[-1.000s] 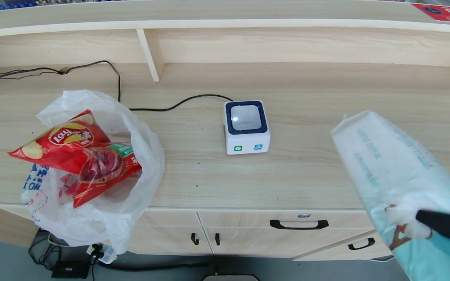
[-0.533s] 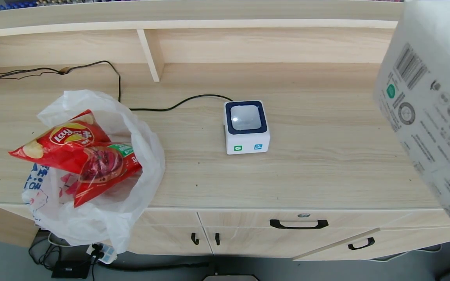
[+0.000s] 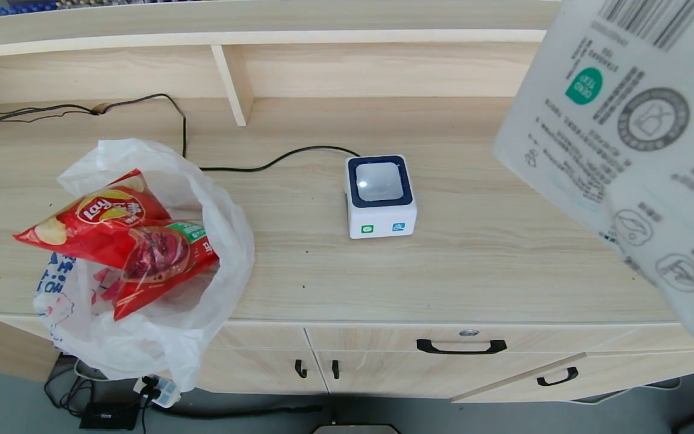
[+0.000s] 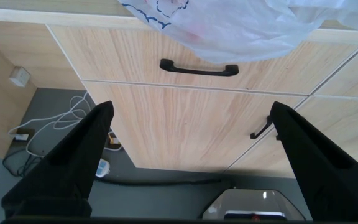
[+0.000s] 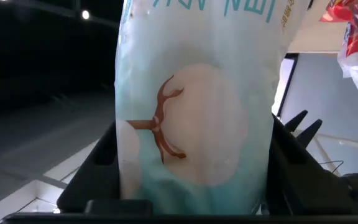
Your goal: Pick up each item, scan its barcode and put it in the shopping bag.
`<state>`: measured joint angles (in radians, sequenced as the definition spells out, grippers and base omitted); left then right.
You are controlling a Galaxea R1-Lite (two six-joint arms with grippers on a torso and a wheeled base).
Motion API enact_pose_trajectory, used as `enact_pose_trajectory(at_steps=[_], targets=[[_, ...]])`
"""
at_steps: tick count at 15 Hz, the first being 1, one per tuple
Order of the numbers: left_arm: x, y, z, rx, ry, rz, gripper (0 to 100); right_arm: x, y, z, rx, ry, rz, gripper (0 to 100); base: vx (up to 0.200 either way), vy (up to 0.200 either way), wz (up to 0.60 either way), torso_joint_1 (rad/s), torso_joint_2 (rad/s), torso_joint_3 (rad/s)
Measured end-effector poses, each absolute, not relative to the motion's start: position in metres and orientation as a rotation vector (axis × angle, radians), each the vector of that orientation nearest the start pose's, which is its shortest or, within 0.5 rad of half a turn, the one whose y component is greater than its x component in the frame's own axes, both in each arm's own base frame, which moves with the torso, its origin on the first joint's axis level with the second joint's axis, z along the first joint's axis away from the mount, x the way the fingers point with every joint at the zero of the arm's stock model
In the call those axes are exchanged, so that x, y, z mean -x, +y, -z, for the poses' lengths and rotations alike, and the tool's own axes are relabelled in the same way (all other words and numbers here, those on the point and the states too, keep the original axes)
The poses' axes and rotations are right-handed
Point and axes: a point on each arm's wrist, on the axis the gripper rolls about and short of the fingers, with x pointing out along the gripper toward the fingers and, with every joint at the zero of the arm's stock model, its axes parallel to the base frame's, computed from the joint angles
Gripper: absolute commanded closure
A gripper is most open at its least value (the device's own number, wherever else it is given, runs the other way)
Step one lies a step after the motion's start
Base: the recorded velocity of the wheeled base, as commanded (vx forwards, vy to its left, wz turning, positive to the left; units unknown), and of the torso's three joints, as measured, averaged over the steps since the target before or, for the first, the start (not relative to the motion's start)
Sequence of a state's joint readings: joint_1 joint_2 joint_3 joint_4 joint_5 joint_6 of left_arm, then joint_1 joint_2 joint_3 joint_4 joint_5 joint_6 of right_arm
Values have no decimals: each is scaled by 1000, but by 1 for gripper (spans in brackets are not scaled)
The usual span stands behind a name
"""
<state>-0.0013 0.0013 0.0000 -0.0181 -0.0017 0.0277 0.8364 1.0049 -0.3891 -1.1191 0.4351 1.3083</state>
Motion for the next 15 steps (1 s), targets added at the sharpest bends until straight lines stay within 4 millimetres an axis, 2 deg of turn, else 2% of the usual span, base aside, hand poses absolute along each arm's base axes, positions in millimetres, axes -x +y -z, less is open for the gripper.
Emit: enact_pose_trajectory(at_steps=[4, 8, 15], targets=[[23, 0, -77, -27, -17, 3, 0, -68, 93, -244, -1294, 513, -1388, 100, 0, 0, 0, 0, 0, 0], [23, 0, -77, -28, -16, 3, 0, -64, 91, -250, -1382, 518, -1453, 100, 0, 0, 0, 0, 0, 0], [23, 0, -77, -27, -16, 3, 0, -56, 85, -233, -1425, 624, -1444, 100, 0, 0, 0, 0, 0, 0]])
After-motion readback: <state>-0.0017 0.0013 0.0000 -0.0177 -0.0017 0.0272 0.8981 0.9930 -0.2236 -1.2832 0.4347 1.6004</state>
